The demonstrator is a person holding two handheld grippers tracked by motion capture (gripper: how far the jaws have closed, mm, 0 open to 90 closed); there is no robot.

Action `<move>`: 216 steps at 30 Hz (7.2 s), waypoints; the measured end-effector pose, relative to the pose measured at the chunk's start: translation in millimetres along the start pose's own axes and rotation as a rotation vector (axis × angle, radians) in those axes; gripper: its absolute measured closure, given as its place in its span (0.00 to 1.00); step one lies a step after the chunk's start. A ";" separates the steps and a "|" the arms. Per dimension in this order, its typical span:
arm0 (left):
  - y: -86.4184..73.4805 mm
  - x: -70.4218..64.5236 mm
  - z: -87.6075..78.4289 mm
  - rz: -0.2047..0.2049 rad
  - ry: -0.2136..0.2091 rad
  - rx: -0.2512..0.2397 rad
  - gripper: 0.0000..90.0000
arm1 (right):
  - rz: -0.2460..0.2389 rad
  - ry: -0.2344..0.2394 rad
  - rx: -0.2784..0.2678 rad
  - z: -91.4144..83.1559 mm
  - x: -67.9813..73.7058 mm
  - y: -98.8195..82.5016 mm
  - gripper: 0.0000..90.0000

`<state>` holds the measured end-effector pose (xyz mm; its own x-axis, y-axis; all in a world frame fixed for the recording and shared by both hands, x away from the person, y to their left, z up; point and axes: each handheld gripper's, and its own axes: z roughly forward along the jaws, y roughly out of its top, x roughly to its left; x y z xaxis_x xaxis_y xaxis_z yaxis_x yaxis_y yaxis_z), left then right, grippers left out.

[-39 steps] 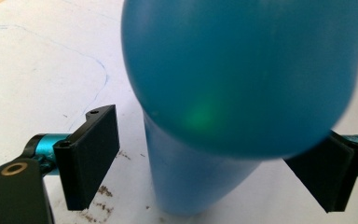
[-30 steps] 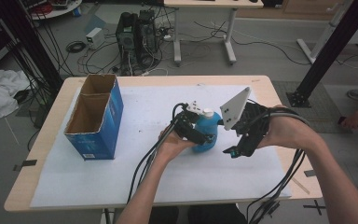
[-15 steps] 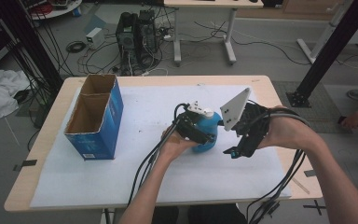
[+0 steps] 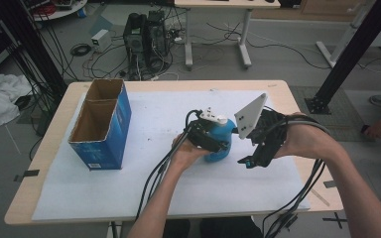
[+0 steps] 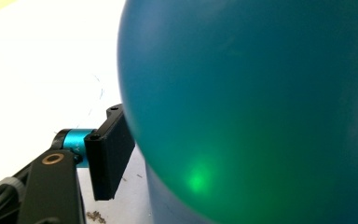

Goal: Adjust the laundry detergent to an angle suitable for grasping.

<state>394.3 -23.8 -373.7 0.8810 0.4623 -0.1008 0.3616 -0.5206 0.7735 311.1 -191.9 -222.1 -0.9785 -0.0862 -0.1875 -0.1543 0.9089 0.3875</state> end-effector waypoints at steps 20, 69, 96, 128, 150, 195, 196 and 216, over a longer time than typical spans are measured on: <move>0.7 0.4 -0.6 0.019 -0.006 0.007 0.40 | 0.010 -0.009 -0.008 1.0 0.3 -0.5 0.23; -3.1 -4.5 -25.0 0.130 -0.039 -0.043 0.50 | 0.016 -0.008 0.003 -3.8 0.0 -4.4 0.23; -34.1 -13.0 -71.2 0.259 -0.178 -0.032 0.50 | 0.008 0.000 0.003 0.2 1.8 -2.4 0.23; -56.5 -10.1 -64.8 0.234 -0.227 -0.039 0.49 | 0.012 -0.004 0.002 2.6 2.7 -1.7 0.23; -56.5 -6.9 -64.5 0.221 -0.239 -0.030 0.42 | 0.012 -0.002 0.005 2.5 2.7 -0.8 0.23; -50.0 -1.3 -100.3 0.267 -0.167 0.153 0.23 | 0.015 -0.014 0.000 4.5 5.5 2.2 0.23; -47.4 2.5 -103.8 0.333 -0.166 0.206 0.22 | 0.013 -0.010 0.007 4.5 5.1 2.5 0.23; -51.3 -1.4 -130.9 0.395 -0.063 0.739 0.16 | 0.000 0.003 0.037 5.5 4.8 5.5 0.23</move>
<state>334.6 96.3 -331.3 0.9922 0.1182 0.0397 0.1109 -0.9821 0.1522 306.4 -185.1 -225.8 -0.9790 -0.0871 -0.1842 -0.1488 0.9232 0.3543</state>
